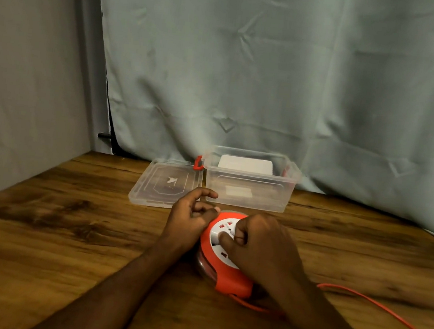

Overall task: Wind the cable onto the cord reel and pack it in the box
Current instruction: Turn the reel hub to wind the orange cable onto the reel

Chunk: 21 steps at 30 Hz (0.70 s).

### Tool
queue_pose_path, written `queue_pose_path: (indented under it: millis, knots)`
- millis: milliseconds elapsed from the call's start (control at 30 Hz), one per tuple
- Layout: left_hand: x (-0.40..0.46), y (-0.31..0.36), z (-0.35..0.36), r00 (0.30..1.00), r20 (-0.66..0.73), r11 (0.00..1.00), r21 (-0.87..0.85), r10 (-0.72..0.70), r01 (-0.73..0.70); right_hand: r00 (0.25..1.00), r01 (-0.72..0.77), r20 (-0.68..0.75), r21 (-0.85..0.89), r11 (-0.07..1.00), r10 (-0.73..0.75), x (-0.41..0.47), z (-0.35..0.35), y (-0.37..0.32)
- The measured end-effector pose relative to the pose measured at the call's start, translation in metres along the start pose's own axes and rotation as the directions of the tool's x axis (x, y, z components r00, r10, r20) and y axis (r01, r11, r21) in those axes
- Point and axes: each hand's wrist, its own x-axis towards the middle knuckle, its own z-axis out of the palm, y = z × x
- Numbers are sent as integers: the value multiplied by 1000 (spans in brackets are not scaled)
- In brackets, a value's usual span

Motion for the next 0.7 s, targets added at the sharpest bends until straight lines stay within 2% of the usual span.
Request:
queue_pose_path:
  millis: [200, 700]
  knots:
    - [-1, 1, -1, 1000, -1, 1000, 12, 8, -8, 982, 159, 88, 92, 983, -167, 7, -17, 21]
    - [1, 0, -1, 1000, 4, 1000, -16, 8, -8, 916, 239, 290, 163, 957, -278, 11, -40, 38]
